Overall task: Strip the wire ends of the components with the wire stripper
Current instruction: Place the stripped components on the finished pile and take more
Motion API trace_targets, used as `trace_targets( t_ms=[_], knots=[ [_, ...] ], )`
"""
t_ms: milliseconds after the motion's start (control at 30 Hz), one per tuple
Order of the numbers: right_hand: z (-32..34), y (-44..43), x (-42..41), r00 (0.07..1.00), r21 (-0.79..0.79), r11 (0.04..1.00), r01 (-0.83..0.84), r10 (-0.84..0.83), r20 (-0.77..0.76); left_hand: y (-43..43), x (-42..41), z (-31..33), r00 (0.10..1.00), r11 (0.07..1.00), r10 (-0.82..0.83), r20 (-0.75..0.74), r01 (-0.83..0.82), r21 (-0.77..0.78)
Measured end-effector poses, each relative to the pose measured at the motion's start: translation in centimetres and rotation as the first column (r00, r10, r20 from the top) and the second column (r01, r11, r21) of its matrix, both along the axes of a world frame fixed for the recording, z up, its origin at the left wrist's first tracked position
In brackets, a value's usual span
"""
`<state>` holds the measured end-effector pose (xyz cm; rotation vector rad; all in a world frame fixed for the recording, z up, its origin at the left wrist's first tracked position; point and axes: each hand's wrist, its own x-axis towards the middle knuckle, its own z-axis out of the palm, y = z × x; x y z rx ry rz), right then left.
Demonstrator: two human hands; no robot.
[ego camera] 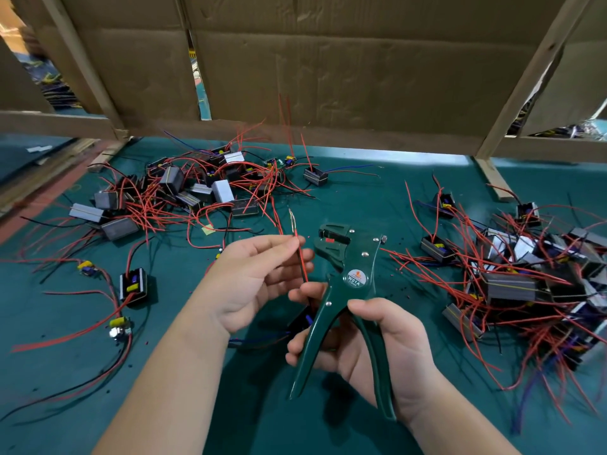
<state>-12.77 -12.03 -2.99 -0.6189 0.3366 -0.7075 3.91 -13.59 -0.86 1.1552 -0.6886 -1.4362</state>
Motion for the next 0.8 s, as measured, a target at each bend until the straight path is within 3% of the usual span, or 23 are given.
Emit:
trace_targets(
  t_ms=[167,267,433,633,800],
  knots=[
    [0.0,-0.1,-0.1,1.000,0.008,1.000,0.009,-0.009,0.007,-0.1,-0.5,0.2,0.982,0.999,-0.005,-0.188,-0.003,-0.040],
    [0.1,-0.1,0.0,1.000,0.007,1.000,0.009,-0.009,0.010,-0.5,-0.8,0.1,0.957,0.995,0.100,-0.273,-0.091,0.045],
    [0.1,-0.1,-0.1,1.000,-0.007,1.000,0.023,-0.023,0.016,-0.9,-1.5,-0.6,0.947,0.969,0.234,-0.220,-0.209,0.131],
    [0.7,-0.8,-1.0,0.988,0.013,0.988,0.155,-0.155,0.002,0.0,-1.5,-0.4,0.992,0.998,0.057,0.111,-0.053,-0.043],
    [1.2,-1.8,-2.9,0.983,0.017,0.996,0.086,-0.082,-0.164,0.5,-1.0,-0.2,0.863,0.955,0.184,0.471,-0.044,-0.293]
  ],
)
